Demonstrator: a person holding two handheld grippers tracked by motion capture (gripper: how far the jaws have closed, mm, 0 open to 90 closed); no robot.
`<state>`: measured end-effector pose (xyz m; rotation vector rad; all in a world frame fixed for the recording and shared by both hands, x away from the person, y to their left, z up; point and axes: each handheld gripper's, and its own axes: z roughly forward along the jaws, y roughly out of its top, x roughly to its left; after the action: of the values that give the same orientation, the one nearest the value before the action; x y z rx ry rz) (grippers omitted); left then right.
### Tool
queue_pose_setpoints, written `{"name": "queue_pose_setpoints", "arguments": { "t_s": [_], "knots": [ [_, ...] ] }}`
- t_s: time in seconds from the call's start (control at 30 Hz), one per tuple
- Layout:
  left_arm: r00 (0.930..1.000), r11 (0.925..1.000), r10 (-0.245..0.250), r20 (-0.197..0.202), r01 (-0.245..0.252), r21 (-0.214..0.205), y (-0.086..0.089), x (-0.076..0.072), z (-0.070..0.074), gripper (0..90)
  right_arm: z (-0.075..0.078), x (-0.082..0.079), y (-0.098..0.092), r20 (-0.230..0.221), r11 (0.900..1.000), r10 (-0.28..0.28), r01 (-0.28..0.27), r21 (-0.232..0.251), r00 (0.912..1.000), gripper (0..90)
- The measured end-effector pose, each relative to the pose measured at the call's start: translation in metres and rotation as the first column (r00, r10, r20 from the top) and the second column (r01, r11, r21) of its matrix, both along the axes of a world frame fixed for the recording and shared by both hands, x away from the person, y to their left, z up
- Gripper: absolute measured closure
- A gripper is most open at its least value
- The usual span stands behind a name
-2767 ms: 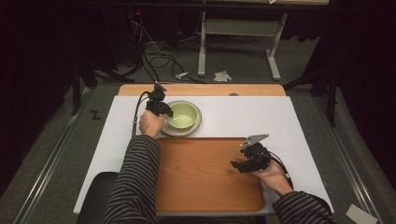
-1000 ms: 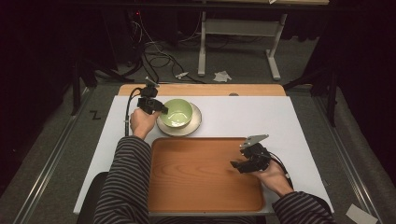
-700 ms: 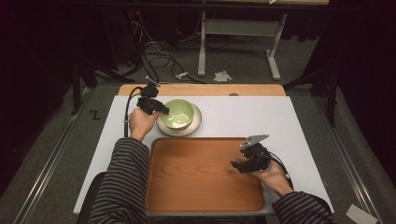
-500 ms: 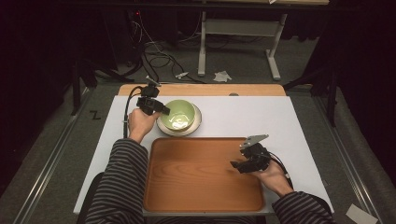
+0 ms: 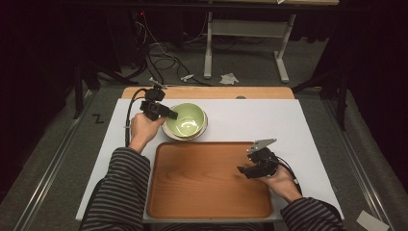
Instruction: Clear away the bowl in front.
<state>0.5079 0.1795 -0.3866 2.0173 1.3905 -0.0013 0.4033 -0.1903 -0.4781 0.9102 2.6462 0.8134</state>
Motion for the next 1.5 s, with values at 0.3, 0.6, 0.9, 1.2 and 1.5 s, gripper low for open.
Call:
{"name": "queue_pose_setpoints", "arguments": {
  "t_s": [0.3, 0.6, 0.9, 1.2, 1.5],
  "knots": [
    [0.9984, 0.9984, -0.054, 0.016, 0.054, -0.016, -0.006, -0.015, 0.006, 83.7, 0.000, 0.000, 0.000, 0.000, 1.0000, 0.000, 0.000, -0.003, 1.0000, 37.2],
    [0.9947, 0.9947, -0.099, 0.028, 0.100, -0.024, -0.012, -0.029, 0.010, 83.7, 0.000, 0.000, 0.000, -0.003, 1.0000, -0.002, 0.002, -0.002, 1.0000, 37.2],
    [0.9891, 0.9891, -0.142, 0.040, 0.143, -0.034, -0.018, -0.043, 0.013, 83.7, 0.001, 0.000, -0.001, 0.000, 1.0000, -0.005, 0.005, -0.006, 1.0000, 37.2],
    [0.9818, 0.9820, -0.184, 0.048, 0.186, -0.036, -0.024, -0.057, 0.011, 83.7, 0.001, 0.000, 0.000, -0.001, 1.0000, -0.007, 0.007, -0.003, 1.0000, 37.2],
    [0.9759, 0.9761, -0.212, 0.052, 0.214, -0.038, -0.029, -0.066, 0.009, 83.7, 0.001, 0.000, 0.000, 0.001, 1.0000, -0.004, 0.004, -0.004, 1.0000, 37.2]
  ]
}}
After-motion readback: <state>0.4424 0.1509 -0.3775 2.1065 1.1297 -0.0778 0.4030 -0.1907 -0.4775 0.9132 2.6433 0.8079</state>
